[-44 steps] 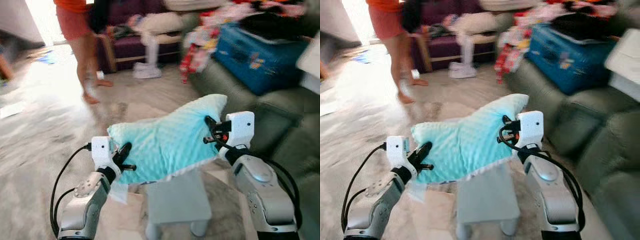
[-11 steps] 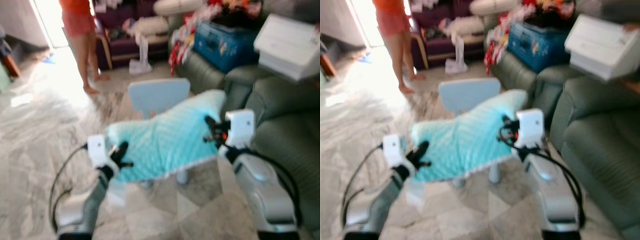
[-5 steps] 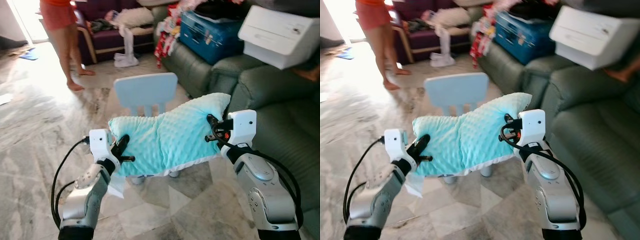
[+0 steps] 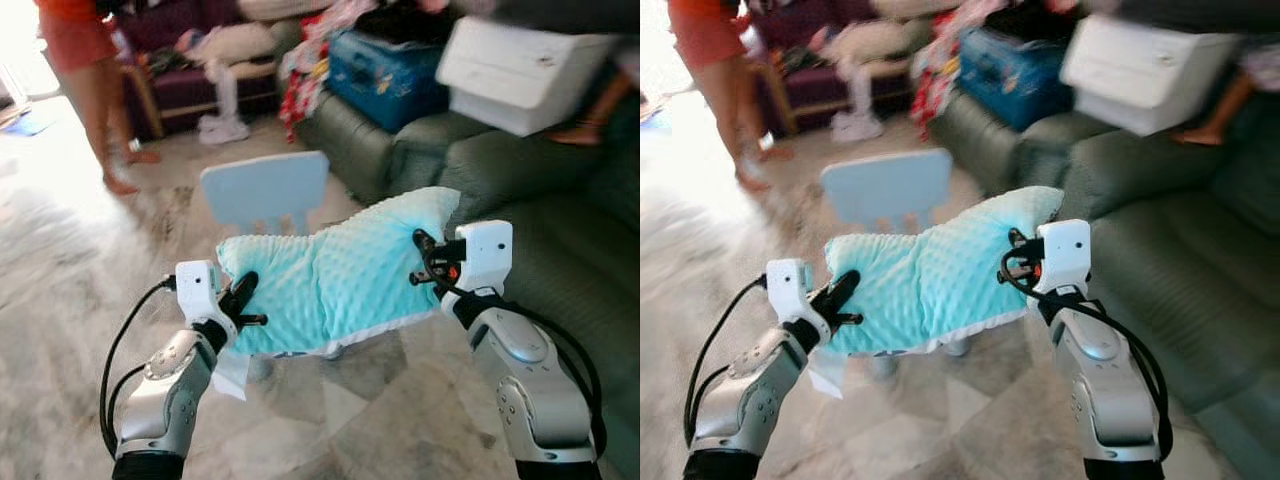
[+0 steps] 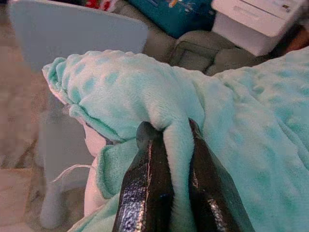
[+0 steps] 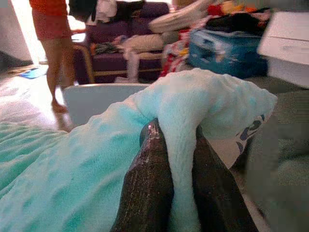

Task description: Move the pillow to the sofa

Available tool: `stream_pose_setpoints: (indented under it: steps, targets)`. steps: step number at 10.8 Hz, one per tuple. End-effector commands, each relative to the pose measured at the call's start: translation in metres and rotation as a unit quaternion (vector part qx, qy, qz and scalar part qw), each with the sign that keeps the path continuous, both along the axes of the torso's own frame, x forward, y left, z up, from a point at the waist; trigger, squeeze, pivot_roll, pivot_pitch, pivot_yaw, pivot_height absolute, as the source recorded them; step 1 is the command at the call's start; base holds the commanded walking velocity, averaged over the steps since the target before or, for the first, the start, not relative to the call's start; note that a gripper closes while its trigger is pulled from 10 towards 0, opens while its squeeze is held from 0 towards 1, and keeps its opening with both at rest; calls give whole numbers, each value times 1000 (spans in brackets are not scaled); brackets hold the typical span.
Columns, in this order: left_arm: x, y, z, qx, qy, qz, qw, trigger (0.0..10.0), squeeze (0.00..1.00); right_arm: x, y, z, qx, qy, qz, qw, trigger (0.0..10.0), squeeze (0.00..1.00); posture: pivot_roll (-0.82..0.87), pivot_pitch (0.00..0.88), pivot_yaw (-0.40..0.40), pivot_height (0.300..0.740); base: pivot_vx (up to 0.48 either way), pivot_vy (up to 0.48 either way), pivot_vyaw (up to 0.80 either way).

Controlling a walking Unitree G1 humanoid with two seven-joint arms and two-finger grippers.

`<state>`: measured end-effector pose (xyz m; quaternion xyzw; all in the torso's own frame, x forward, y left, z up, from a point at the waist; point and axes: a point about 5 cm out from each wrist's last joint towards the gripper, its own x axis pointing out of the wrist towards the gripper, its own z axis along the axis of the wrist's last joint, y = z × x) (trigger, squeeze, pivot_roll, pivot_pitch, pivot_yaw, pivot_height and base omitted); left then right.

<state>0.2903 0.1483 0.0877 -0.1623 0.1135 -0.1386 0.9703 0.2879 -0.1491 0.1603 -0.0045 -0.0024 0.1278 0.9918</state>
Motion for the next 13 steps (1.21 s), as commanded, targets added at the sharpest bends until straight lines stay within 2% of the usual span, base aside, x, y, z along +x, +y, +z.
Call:
stream_pose_setpoints:
  steps: [1,13]
  targets:
    - [0,-6,3,0,-5,-17,1000,10000,0,0,0,6,-1,-10,0,1000,10000,0,-247,22,21,740,326,0,-800]
    - [-3,-11,0,-3,2,-40,999,10000,0,-2,2,5,1,-8,2,1000,10000,0,-249,31,22,740,337,0,-800]
